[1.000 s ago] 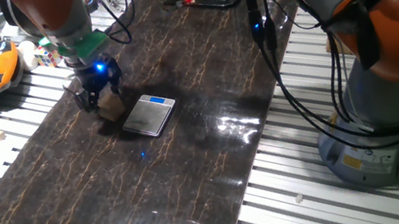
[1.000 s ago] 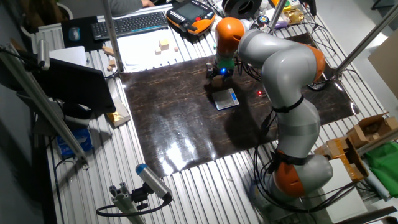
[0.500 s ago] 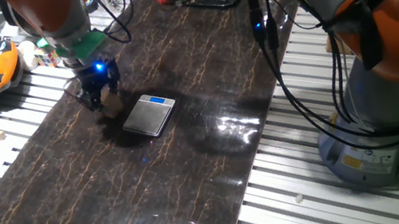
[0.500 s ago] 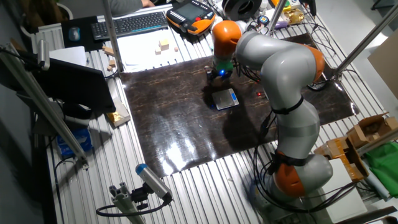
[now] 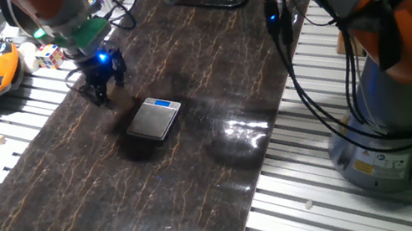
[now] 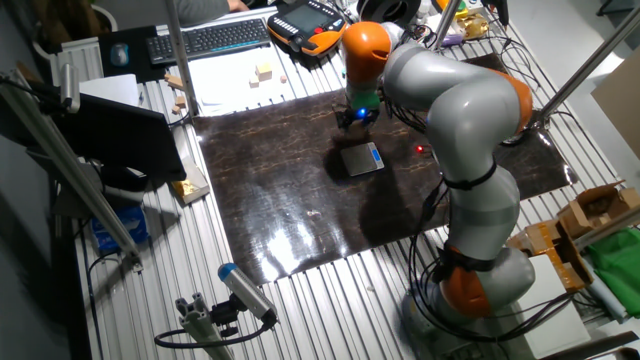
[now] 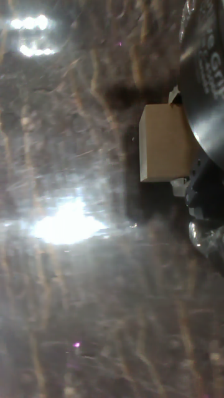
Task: Place the block on the scale
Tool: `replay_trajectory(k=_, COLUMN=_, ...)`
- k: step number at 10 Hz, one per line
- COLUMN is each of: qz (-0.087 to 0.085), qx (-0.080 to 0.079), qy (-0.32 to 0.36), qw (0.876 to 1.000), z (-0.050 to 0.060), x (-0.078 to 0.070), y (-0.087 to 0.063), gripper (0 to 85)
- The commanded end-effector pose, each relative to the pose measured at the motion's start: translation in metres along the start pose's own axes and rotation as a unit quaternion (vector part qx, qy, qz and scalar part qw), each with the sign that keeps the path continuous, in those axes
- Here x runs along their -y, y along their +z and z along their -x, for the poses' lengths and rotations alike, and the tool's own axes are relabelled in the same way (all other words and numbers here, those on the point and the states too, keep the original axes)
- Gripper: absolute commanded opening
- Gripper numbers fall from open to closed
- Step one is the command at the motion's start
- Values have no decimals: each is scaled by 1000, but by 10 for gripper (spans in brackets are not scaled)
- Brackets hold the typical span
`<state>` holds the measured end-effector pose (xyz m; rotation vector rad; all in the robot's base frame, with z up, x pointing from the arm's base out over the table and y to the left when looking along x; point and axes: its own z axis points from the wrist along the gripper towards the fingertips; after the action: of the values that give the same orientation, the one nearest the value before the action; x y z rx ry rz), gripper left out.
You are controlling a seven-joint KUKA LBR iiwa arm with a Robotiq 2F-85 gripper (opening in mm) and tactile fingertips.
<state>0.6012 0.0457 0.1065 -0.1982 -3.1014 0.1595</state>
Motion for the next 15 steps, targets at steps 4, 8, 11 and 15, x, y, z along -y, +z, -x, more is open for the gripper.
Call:
replay_trajectory(k=4, qz=3, qx=7, qy=-23, qw=1000, z=-29, x=6, y=10, gripper=350)
replay_trajectory(k=8, qz=12, qx=10, qy=-39, qw=999, z=-49, x=3, y=24, gripper=353)
replay_trajectory(k=11, qz=15, qx=11, qy=-62, qw=998, z=-51, x=6, y=33, gripper=360)
replay_trajectory(k=15, qz=21, qx=1, qy=-63, qw=998, z=-53, x=5, y=37, gripper=393)
